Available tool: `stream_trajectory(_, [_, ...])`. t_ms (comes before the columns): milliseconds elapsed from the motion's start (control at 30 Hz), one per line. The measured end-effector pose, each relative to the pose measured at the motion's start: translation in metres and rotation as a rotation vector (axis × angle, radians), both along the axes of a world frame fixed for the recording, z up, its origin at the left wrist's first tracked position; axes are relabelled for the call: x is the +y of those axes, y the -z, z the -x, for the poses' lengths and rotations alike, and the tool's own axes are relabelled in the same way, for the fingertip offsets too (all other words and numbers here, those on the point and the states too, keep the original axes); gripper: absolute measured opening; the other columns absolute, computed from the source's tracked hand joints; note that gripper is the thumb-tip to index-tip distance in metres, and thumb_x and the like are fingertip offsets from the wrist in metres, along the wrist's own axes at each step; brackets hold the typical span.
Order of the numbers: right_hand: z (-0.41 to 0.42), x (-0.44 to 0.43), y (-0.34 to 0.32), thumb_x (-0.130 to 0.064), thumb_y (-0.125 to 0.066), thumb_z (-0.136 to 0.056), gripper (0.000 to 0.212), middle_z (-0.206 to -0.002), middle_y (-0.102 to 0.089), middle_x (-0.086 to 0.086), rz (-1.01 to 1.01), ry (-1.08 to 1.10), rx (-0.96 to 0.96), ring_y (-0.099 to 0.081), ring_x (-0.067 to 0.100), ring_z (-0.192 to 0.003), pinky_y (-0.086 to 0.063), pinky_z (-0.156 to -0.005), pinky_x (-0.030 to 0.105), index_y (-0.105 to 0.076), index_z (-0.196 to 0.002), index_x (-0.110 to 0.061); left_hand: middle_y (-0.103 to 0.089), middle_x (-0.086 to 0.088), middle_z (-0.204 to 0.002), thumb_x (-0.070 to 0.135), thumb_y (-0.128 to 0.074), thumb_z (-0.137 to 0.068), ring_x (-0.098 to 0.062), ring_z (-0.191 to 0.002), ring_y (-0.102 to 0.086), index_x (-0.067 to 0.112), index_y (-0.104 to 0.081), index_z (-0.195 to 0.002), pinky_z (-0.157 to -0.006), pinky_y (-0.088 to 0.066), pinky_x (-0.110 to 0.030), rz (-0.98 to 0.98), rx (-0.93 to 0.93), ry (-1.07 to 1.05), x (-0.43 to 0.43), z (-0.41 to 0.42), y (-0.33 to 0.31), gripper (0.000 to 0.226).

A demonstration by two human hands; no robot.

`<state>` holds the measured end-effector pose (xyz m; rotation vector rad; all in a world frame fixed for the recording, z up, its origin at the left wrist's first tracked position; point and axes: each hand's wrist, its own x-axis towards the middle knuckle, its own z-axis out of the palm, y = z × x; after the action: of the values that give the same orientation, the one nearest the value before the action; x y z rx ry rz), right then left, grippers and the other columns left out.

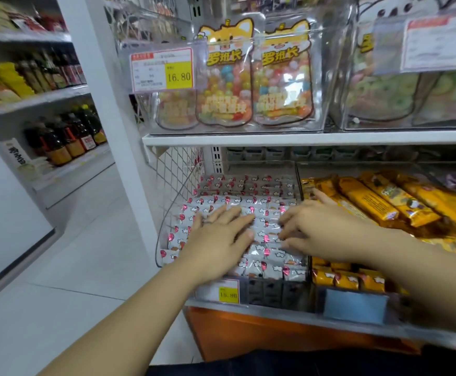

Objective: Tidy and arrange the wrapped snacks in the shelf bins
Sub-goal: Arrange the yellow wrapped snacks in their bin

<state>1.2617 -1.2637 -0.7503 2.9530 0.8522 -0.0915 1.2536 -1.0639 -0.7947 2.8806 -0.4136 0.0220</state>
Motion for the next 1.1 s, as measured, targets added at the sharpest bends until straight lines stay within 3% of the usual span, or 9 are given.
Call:
stream_trajectory(167, [0.033,-0.014,0.014,-0.050,-0.040,-0.094,0.032,-0.126,-0.057,-0.019,0.103,-0.086,-0.064,-0.014,0.010,-0.141,0.012,-0.113,0.051,-0.065,-0.109,-0.036,-0.003,0.017,-0.158,0.054,-0.020,-0.098,-0.009,-0.145,0.006,0.040,-0.015,-0.148,-0.115,0.013,-0.048,-0.095,0.060,0.168,-0.025,0.025,0.006,0.052])
stream_trajectory(433, [0.025,0.009,0.022,-0.035,-0.047,-0.093,0.023,-0.105,-0.063,-0.003,0.249,0.024,-0.262,-0.039,0.020,-0.125,0.009,-0.111,0.057,-0.067,-0.098,-0.025,0.003,0.015,-0.158,0.056,-0.016,-0.098,-0.014,-0.146,0.011,0.038,-0.003,-0.150,-0.114,0.015,-0.052,-0.249,0.088,0.160,-0.026,0.014,0.011,0.057])
stream_trajectory(533, [0.021,0.012,0.025,-0.032,-0.049,-0.092,0.021,-0.105,-0.063,-0.001,0.220,0.057,-0.279,-0.039,0.020,-0.124,0.008,-0.112,0.057,-0.067,-0.099,-0.024,0.004,0.014,-0.158,0.056,-0.016,-0.097,-0.013,-0.145,0.011,0.039,-0.002,-0.150,-0.112,0.016,-0.050,-0.235,0.083,0.153,-0.026,0.010,0.012,0.057])
stream_trajectory(700, [0.030,0.004,0.029,-0.028,-0.047,-0.094,0.020,-0.123,-0.059,0.002,0.140,0.012,-0.261,-0.025,0.019,-0.138,0.011,-0.112,0.054,-0.064,-0.103,-0.023,-0.002,0.014,-0.159,0.059,-0.023,-0.096,-0.013,-0.146,0.006,0.042,-0.011,-0.148,-0.114,0.014,-0.051,-0.165,0.088,0.126,-0.029,0.012,0.010,0.056])
stream_trajectory(833, [0.043,-0.019,0.021,-0.031,-0.042,-0.097,0.025,-0.127,-0.057,-0.014,-0.141,-0.062,-0.203,-0.020,0.011,-0.139,0.010,-0.114,0.043,-0.065,-0.107,-0.029,-0.011,0.014,-0.158,0.059,-0.030,-0.094,-0.013,-0.146,-0.003,0.043,-0.026,-0.144,-0.115,0.006,-0.055,-0.101,0.059,0.099,-0.033,0.014,0.002,0.052])
stream_trajectory(900, [0.047,-0.033,0.016,-0.031,-0.049,-0.095,0.024,-0.127,-0.057,-0.016,-0.297,-0.056,-0.223,-0.029,0.010,-0.135,0.004,-0.115,0.038,-0.065,-0.112,-0.031,-0.021,0.015,-0.154,0.058,-0.032,-0.094,-0.012,-0.144,-0.012,0.043,-0.036,-0.140,-0.116,0.005,-0.054,-0.028,0.000,0.116,-0.041,0.015,-0.002,0.048])
stream_trajectory(1000, [0.042,-0.051,0.011,-0.025,-0.060,-0.089,0.020,-0.112,-0.066,-0.010,-0.434,-0.021,-0.300,-0.049,0.015,-0.118,-0.025,-0.112,0.041,-0.070,-0.106,-0.025,-0.038,0.015,-0.144,0.049,-0.038,-0.096,-0.010,-0.136,-0.029,0.034,-0.048,-0.133,-0.116,0.001,-0.047,0.115,-0.100,0.147,-0.065,0.014,-0.009,0.041])
stream_trajectory(1100, [0.039,-0.070,0.001,-0.026,-0.058,-0.090,0.021,-0.106,-0.067,-0.010,-0.468,0.076,-0.309,-0.051,0.007,-0.106,-0.036,-0.099,0.027,-0.069,-0.107,-0.024,-0.049,0.012,-0.132,0.042,-0.045,-0.096,-0.011,-0.126,-0.041,0.031,-0.051,-0.127,-0.117,-0.012,-0.045,0.240,-0.180,0.105,-0.084,0.006,-0.013,0.034])
